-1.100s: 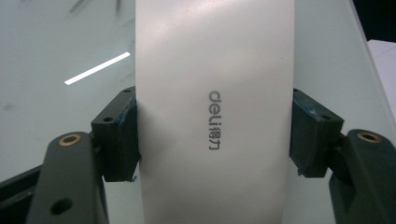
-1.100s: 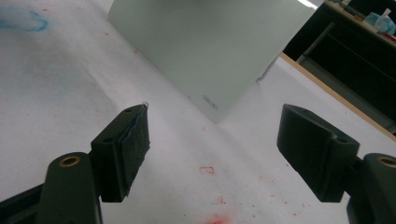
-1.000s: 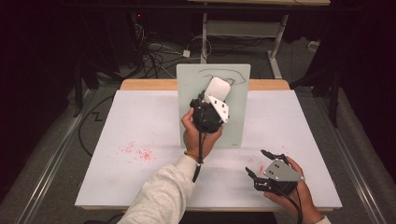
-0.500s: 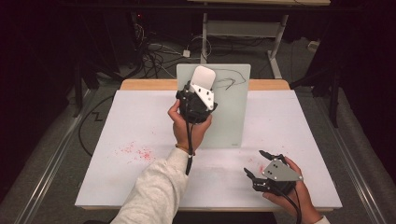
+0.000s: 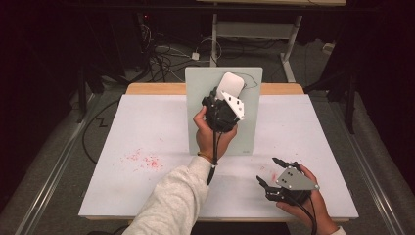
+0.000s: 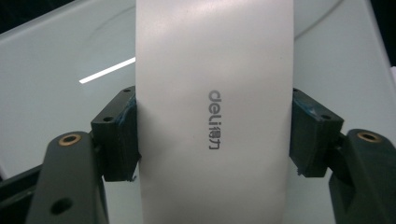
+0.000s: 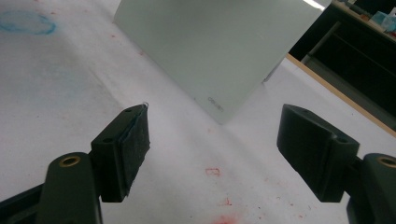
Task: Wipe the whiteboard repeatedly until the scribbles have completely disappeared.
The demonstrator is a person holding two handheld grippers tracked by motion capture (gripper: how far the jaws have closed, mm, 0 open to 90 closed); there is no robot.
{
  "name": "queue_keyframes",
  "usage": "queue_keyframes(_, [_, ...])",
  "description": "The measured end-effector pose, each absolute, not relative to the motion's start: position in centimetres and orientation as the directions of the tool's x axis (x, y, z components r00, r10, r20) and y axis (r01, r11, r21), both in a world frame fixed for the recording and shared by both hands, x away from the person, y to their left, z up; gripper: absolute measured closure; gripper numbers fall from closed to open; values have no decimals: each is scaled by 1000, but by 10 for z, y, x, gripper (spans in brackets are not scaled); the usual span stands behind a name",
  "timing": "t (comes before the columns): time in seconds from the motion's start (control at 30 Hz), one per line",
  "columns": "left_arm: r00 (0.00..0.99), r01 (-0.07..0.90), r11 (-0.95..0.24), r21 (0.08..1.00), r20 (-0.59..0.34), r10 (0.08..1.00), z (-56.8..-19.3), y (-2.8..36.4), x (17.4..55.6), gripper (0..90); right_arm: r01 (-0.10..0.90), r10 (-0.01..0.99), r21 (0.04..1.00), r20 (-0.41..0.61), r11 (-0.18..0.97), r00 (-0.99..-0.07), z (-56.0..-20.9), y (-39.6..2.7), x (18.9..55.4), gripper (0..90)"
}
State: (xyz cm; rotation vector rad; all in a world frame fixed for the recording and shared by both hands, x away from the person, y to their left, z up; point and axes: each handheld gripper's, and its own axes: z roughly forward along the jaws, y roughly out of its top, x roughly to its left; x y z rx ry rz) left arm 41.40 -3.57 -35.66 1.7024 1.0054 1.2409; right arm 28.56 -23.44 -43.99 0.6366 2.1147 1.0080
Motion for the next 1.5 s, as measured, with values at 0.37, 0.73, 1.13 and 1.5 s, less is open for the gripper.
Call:
queue_keyframes(0.37, [249,138,-438,889,396,884,-370,-58,408,291,137,675,806,-375,576,-635,-441,-236,287,260])
queue_keyframes(0.73, [294,127,-477,869,427,855,-373,-67,407,291,138,672,803,-376,579,-638,-442,-236,287,260])
queue_keyframes(1.13, [322,120,-474,872,418,850,-346,-70,418,291,143,669,802,-368,580,-646,-443,-232,287,259])
queue_keyframes(1.5, [329,113,-511,852,453,828,-357,-68,414,291,141,671,805,-367,577,-645,-442,-234,287,259])
